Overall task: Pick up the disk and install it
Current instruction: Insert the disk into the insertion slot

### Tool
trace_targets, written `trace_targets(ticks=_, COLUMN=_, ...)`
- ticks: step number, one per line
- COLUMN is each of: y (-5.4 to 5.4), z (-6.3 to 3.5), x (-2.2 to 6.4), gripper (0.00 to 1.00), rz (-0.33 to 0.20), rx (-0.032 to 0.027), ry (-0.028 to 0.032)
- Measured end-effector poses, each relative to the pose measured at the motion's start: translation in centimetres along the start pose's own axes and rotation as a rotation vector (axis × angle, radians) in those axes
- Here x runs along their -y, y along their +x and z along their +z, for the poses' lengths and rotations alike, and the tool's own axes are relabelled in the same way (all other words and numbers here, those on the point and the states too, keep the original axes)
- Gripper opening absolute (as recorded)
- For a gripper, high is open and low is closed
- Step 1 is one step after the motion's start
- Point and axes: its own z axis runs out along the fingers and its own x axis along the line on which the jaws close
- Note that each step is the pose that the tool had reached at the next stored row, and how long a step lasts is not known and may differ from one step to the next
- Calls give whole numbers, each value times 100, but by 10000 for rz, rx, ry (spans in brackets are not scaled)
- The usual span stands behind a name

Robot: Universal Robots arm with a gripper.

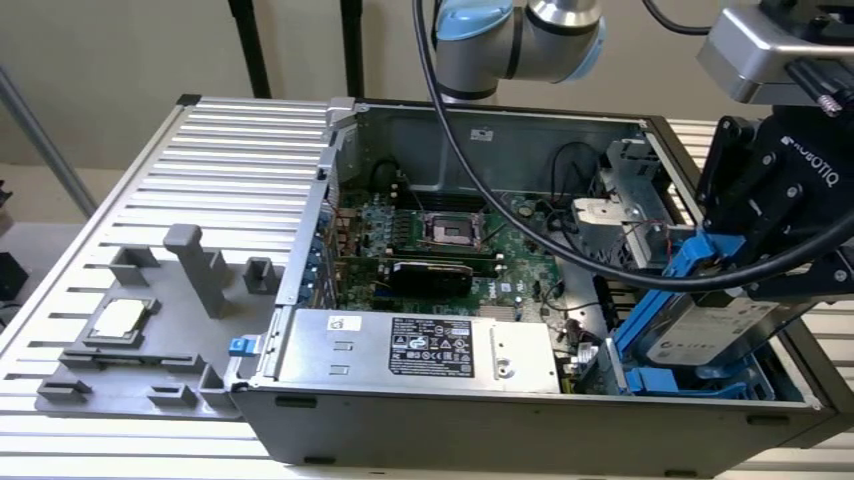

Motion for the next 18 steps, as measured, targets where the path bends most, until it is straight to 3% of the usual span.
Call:
trace_targets(ticks=4, y=1, z=13, x=1, gripper=40, rz=1, rx=-2, ry=0)
trace_targets(ticks=5, y=1, z=17, x=1, gripper=47, rz=1, rx=-1, ry=0)
trace_targets(ticks=8, y=1, z=20, x=12, gripper=47, rz=-1, rx=0, ry=0)
trace_targets(ticks=13, y=-1, z=15, x=126, gripper=47, rz=1, rx=2, ry=0)
trace_targets(ticks=16, y=-2, z=14, x=142, gripper=47, rz=0, rx=6, ry=0)
trace_targets(ticks=18, y=-1, z=14, x=142, gripper=38, rz=1, rx=11, ry=0)
